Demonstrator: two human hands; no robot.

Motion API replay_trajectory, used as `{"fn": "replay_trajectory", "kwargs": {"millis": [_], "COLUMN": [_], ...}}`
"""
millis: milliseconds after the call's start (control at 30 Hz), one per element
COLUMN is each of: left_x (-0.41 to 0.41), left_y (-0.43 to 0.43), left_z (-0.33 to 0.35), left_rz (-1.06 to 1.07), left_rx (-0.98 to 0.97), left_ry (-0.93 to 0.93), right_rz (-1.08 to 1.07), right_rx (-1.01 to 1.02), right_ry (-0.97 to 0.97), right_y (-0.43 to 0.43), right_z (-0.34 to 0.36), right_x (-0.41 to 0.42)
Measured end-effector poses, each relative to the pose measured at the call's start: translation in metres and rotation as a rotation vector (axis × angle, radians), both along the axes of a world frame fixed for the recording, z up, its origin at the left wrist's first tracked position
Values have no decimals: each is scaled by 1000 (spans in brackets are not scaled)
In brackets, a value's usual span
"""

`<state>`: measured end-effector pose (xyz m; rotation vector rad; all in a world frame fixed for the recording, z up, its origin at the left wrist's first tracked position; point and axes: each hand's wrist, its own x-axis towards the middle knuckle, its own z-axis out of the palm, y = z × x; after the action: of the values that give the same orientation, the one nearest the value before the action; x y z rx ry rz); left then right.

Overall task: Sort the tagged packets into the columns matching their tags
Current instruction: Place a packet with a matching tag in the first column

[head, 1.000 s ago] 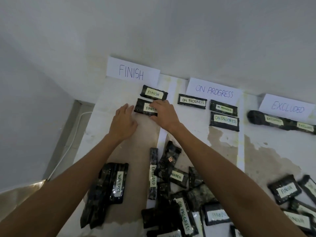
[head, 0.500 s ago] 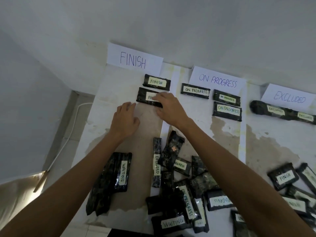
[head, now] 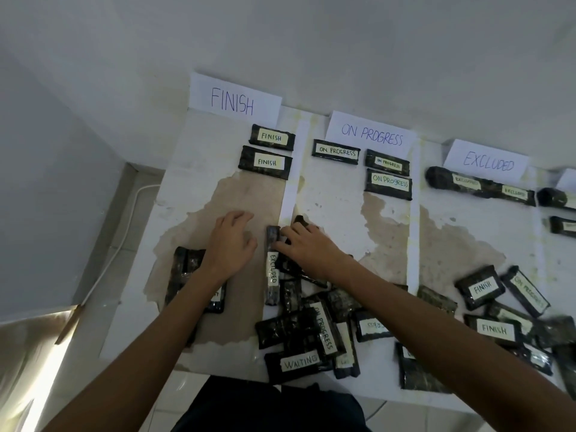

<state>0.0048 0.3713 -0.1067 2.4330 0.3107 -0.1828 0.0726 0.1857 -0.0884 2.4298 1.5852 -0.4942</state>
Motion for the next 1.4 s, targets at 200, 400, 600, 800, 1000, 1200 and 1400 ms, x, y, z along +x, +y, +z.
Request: {"fn": "replay_trajectory", "kwargs": {"millis": [200,400,600,800,1000,1200,1400], "left_x": [-7,1,6,11,17,38,63], "left_y": [-16,-40,-44,-44,-39,-17,26], "left_z": [16,45,45,46,45,52,40], "left_rz": [79,343,380,390,328,403,713], "left_rx": [-221,-845,-909,-922,-884,-864,-889], "left_ry": [-2,233,223,205,213,86,-23], "right_rz": [-206,-1059,-1162,-1298,-1334,-1010,-976], "right_rx": [292,1020,1231,1205,975,729,662], "right_ry": [184,1188,1503,1453,1133,973,740], "right_y": [-8,-24,-33,-30,-10,28,69], "right_z": [12,38,38,45,45,50,36], "right_x": [4,9,3,8,21,35,53]}}
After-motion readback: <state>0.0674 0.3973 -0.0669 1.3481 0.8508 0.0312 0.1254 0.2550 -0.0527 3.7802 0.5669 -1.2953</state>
